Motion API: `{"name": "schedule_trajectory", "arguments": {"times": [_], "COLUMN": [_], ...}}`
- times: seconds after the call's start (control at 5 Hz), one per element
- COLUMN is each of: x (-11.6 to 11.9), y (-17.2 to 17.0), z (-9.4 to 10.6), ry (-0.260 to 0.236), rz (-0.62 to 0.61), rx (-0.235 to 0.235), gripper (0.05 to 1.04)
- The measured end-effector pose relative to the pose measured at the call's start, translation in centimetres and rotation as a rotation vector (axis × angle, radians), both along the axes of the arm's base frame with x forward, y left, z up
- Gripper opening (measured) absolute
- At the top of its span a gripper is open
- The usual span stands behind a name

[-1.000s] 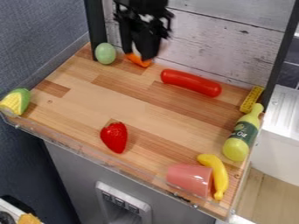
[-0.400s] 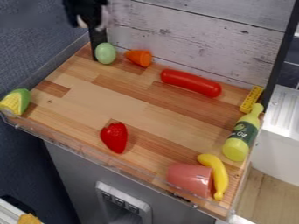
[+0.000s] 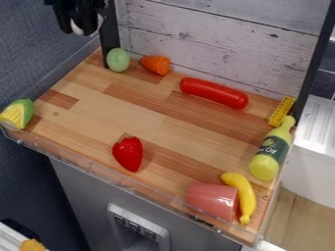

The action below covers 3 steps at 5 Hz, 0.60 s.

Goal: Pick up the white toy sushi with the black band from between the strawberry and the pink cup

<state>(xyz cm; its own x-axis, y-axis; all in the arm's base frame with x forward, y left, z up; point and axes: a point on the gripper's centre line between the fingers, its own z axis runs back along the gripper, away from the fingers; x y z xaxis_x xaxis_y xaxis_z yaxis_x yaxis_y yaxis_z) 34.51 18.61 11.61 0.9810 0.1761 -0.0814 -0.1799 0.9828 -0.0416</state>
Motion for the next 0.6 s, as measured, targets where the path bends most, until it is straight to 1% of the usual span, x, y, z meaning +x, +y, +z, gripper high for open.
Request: {"name": "schedule_trajectory", "arguments": {"times": [0.2, 0.4, 0.6], "x": [-0.1, -0.1, 0.5], "y": [-0.1, -0.1, -1.2], "z": [-0.4, -0.4, -0.6], "ry": [-0.001, -0.003, 0.0], "rz": [-0.09, -0.201, -0.289], "rx": [-0.009, -0.011, -0.015], "gripper": [0.521, 0.521, 0.521]}}
